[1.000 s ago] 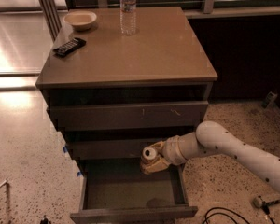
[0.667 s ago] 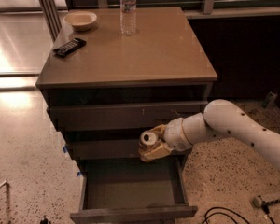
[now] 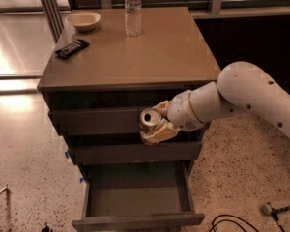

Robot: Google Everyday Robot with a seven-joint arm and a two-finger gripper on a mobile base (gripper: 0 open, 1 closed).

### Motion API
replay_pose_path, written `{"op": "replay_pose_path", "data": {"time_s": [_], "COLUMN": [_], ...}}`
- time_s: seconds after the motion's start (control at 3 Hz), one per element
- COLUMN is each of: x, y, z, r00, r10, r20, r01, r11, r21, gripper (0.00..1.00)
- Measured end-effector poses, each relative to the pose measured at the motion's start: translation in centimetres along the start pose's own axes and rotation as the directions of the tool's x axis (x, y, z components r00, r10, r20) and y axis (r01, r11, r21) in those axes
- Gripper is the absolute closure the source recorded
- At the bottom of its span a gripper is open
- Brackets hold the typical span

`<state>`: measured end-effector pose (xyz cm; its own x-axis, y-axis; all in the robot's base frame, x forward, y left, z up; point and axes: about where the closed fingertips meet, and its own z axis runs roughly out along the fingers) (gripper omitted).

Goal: Pick orange can from bottom drawer and place on counter

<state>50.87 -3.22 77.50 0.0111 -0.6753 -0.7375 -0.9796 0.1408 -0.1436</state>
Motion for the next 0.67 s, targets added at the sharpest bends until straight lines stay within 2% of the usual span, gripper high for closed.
{"op": "replay_pose_path", "data": {"time_s": [0.33,0.67], "x": [0.0,-2.4], "y": [0.0,-1.4], "z": [0.0,-2.5], "r00": [1.0,0.999], "r10": [0.0,0.041], "r20": [0.0,0.03], "r01": [0.0,-0.041], "r11": [1.0,0.9991], "r21": [0.0,-0.015], "gripper": [1.0,1.0]}}
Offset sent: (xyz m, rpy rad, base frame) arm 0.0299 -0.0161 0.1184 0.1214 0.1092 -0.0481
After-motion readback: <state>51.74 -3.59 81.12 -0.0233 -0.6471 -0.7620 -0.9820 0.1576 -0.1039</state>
